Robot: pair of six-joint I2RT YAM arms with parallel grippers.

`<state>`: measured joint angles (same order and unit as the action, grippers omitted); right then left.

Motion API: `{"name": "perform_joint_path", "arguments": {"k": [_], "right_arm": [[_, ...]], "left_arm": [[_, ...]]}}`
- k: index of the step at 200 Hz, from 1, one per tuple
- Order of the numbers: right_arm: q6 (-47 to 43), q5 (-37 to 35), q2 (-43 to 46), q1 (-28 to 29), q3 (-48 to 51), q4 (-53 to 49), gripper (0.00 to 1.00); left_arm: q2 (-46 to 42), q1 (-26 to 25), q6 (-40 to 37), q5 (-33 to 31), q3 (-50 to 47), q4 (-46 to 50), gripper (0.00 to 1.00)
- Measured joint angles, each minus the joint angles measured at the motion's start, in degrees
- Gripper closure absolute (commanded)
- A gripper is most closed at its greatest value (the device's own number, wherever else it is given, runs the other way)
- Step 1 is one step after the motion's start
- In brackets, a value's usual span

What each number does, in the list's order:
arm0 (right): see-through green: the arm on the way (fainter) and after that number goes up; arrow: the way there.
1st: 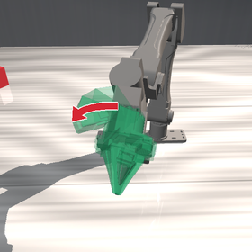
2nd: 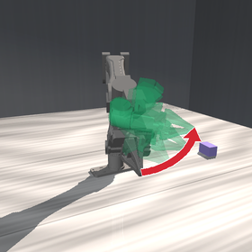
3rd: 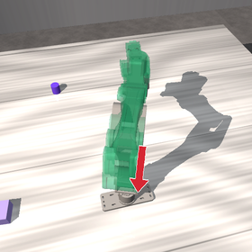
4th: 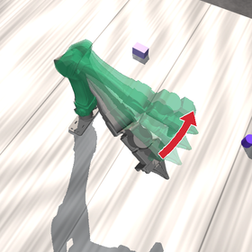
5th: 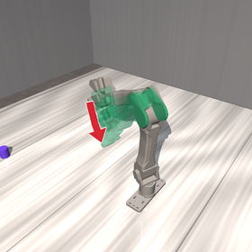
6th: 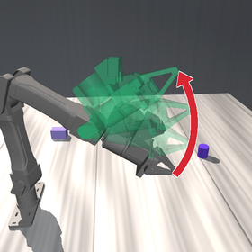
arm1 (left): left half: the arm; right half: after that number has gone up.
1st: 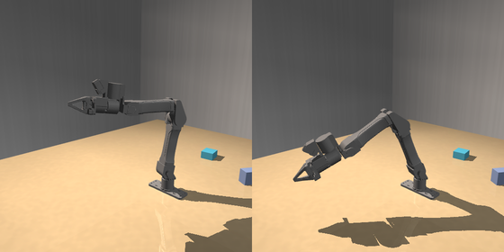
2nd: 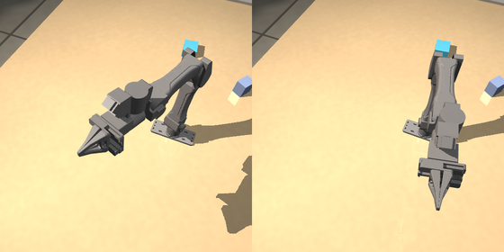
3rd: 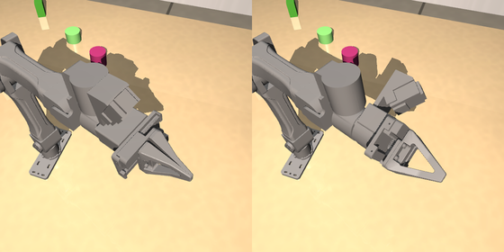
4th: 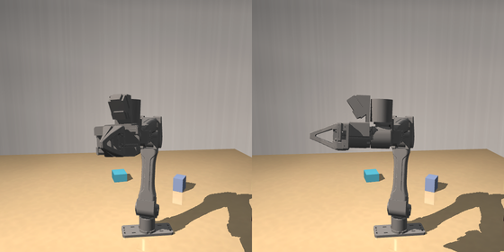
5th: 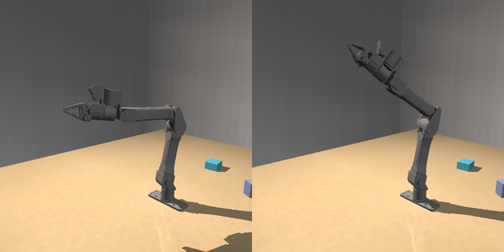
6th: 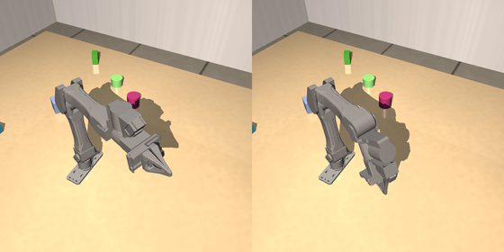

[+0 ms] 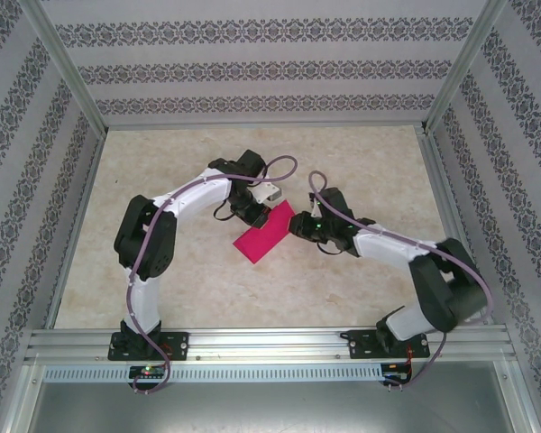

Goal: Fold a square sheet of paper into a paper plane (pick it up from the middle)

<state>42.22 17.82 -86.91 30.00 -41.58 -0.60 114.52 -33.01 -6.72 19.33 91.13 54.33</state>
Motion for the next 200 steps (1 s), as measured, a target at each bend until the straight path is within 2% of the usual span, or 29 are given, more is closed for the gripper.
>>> {"name": "perform_joint_path", "arguments": {"k": [55, 99, 133, 168, 200], "right_arm": [[2.4, 2.5, -9.4, 2.3, -3.8, 6.7, 0.83], [3.6, 2.7, -12.5, 2.3, -4.3, 8.4, 0.86], [4.7, 2.7, -14.5, 2.3, -4.4, 9.0, 0.86], [4.9, 2.7, -15.6, 2.3, -4.5, 9.9, 0.86], [5.4, 2.8, -16.3, 2.3, -4.5, 10.6, 0.89]], "left_arm": [[0.2, 0.2, 3.8, -4.6, 0.0, -0.2, 0.76], [0.2, 0.5, 9.0, -5.1, -0.1, -1.6, 0.68], [-1.4, 1.2, 16.4, -5.1, -3.4, -5.5, 0.66], [-9.7, 1.4, 25.0, -3.2, -12.9, -12.2, 0.69], [-16.0, 0.9, 33.4, 1.5, -21.8, -22.8, 0.85]]}}
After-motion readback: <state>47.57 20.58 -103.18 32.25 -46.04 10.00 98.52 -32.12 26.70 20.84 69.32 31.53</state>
